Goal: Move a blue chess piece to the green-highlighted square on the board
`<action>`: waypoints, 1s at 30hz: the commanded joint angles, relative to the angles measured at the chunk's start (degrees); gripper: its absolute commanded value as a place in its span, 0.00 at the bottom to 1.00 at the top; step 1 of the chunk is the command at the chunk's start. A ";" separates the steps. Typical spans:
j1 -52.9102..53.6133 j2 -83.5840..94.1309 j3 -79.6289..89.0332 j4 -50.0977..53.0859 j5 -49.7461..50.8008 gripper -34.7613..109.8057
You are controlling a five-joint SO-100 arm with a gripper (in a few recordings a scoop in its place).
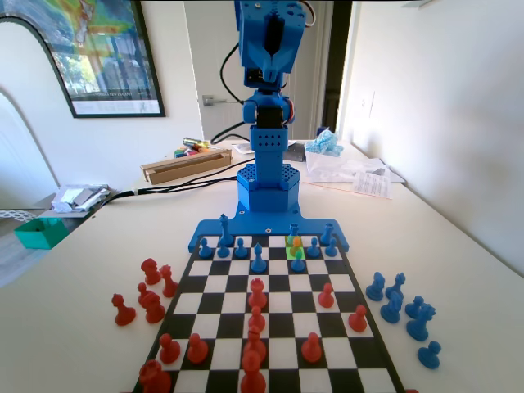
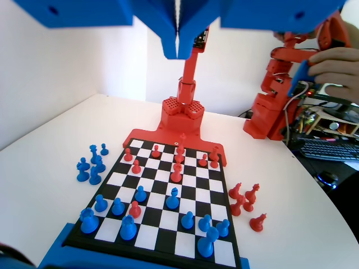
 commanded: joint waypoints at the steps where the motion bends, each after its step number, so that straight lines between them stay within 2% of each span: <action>1: -0.09 -1.41 -2.02 -1.41 2.64 0.25; 9: -0.62 -23.29 -20.04 2.29 17.75 0.25; 14: 0.88 -35.51 -24.61 4.66 27.95 0.25; 21: 4.48 -47.46 -19.51 2.81 41.84 0.25; 30: 3.60 -57.30 -6.15 -10.72 51.33 0.25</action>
